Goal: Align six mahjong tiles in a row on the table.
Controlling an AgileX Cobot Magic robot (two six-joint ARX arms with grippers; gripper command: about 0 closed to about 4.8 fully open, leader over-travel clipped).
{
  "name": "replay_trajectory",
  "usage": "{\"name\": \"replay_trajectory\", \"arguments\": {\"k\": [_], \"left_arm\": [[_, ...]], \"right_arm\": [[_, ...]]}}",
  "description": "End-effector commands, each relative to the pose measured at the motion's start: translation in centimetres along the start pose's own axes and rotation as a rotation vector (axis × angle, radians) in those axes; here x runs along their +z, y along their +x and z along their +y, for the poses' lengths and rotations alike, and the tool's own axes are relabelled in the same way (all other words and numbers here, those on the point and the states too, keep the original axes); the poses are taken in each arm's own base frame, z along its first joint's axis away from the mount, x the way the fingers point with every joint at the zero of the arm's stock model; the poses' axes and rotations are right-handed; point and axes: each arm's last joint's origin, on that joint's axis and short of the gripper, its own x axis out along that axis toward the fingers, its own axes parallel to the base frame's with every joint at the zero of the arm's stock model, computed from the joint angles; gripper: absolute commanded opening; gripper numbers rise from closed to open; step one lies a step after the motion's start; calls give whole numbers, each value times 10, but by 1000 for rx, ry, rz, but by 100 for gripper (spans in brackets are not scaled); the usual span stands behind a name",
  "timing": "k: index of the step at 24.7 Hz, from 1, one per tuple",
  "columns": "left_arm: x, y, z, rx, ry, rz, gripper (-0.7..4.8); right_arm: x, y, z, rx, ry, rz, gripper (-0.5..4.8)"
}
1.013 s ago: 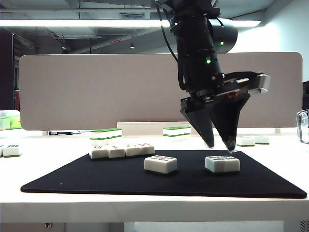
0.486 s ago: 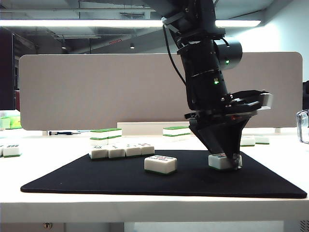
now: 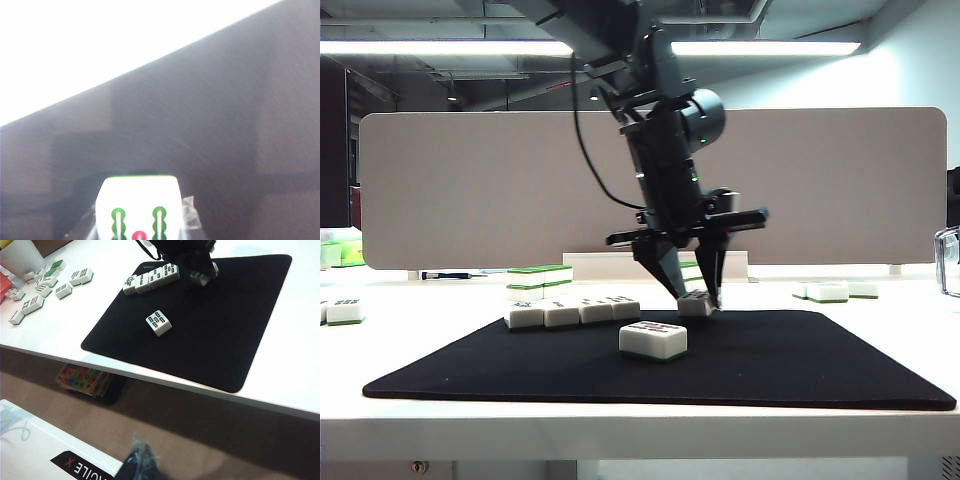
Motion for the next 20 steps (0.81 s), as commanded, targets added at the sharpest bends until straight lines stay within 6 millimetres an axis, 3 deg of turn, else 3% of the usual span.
{"name": "replay_trajectory", "arguments": {"k": [1, 7, 12, 20], "left_arm": [[6, -4, 17, 11, -147, -27, 112], [8, -5, 32, 24, -185, -31, 138], [8, -4, 32, 24, -184, -30, 216], [16, -15, 30, 16, -114, -74, 225]], "right_arm": [[-1, -2, 1, 7, -17, -21, -1], [0, -2, 1, 4, -18, -24, -1], [1, -2, 1, 6, -25, -34, -1], [1, -2, 1, 6, -25, -34, -1]]}}
